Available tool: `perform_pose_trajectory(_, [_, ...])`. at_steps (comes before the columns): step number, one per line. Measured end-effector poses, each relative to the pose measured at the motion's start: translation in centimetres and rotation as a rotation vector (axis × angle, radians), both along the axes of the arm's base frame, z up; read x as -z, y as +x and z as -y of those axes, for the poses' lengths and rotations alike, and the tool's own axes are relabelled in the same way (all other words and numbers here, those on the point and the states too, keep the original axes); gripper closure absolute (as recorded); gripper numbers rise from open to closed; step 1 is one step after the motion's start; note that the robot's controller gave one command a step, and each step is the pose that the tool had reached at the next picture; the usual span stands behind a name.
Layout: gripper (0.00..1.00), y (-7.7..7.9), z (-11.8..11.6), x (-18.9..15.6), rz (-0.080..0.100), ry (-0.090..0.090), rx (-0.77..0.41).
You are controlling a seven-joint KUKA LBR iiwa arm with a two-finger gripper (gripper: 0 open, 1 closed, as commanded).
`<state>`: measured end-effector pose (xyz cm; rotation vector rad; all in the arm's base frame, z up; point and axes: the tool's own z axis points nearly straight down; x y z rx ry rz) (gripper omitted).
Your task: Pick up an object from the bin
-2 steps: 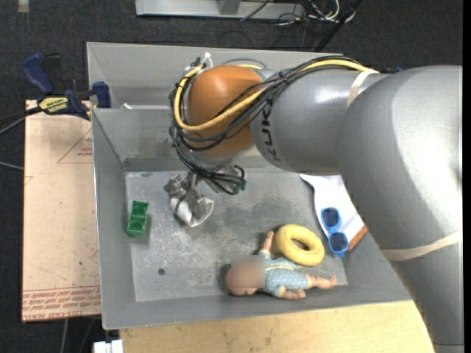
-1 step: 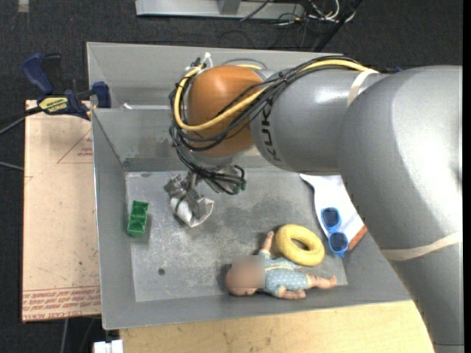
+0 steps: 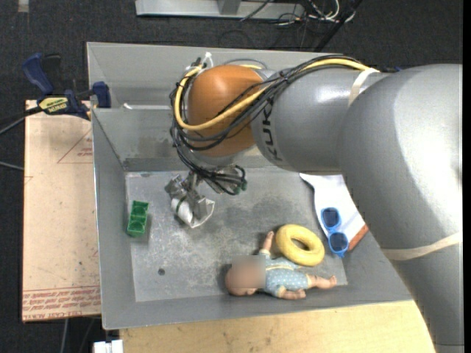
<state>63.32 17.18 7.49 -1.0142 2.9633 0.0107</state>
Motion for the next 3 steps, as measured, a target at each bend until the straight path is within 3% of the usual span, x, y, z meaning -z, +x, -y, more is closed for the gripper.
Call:
perform_pose_trajectory(1, [1.0,-0.3,0.1,-1.8,-0.009,-0.003,-0.001])
perform_pose_trajectory(3, [1.0,0.0,0.0,-5.9,0.0,0.0,0.0])
